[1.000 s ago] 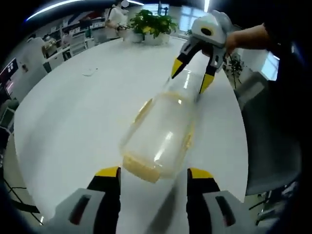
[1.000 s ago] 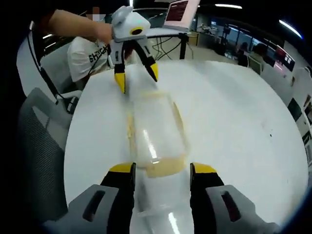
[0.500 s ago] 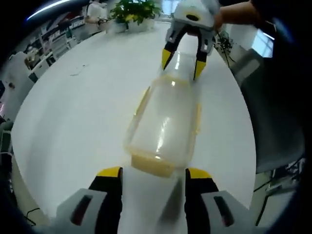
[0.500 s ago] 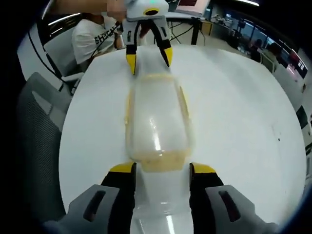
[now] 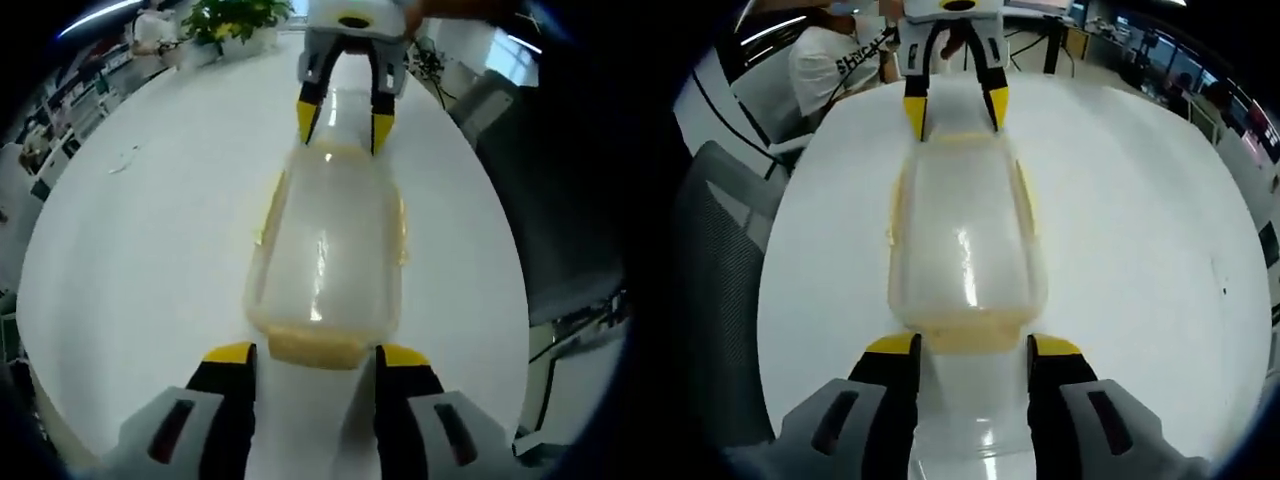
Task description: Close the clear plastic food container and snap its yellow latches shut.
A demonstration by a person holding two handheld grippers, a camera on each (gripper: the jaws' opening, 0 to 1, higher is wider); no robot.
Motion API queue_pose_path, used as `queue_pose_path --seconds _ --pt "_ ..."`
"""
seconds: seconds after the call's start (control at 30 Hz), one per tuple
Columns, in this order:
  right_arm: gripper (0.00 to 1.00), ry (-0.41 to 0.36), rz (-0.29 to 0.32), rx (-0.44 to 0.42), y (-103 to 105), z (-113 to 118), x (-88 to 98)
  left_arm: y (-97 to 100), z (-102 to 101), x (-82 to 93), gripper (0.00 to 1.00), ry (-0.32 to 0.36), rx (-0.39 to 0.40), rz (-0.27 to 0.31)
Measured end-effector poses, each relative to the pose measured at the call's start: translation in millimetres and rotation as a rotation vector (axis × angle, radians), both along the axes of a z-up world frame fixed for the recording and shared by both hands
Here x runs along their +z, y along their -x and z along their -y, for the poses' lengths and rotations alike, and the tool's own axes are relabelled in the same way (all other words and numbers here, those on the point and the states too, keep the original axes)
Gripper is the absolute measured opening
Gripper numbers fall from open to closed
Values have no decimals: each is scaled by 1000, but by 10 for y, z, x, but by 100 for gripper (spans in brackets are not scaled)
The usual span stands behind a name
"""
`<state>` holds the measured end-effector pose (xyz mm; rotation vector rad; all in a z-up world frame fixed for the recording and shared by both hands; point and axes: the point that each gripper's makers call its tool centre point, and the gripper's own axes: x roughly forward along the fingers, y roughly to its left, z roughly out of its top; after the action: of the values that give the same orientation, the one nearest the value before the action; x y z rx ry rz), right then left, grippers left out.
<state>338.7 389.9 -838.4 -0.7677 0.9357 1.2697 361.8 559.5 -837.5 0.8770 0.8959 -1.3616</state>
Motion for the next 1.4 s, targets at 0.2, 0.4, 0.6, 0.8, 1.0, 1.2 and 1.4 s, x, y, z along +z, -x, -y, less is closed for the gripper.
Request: queue_pose_path --seconds 0.2,0.4,0.6,0.8,1.0,1.2,1.4 --pt "38 13 -6 38 30 -27 -17 19 50 -25 38 1 -28 9" --pt "39 56 24 87 39 -38 -97 52 89 -84 35 -23 -62 19" --pt "37 59 27 103 23 -34 -91 53 85 -81 34 -22 -58 18" --pt "37 104 23 120 12 -43 -100 51 83 -78 35 4 -41 14" --pt "37 141 17 109 15 -37 -101 58 76 -71 34 19 -27 14" --pt "37 35 30 126 -8 -19 -85 71 53 -58 33 52 18 9" --pt "36 9 46 151 -77 -8 -3 72 79 49 33 25 42 23"
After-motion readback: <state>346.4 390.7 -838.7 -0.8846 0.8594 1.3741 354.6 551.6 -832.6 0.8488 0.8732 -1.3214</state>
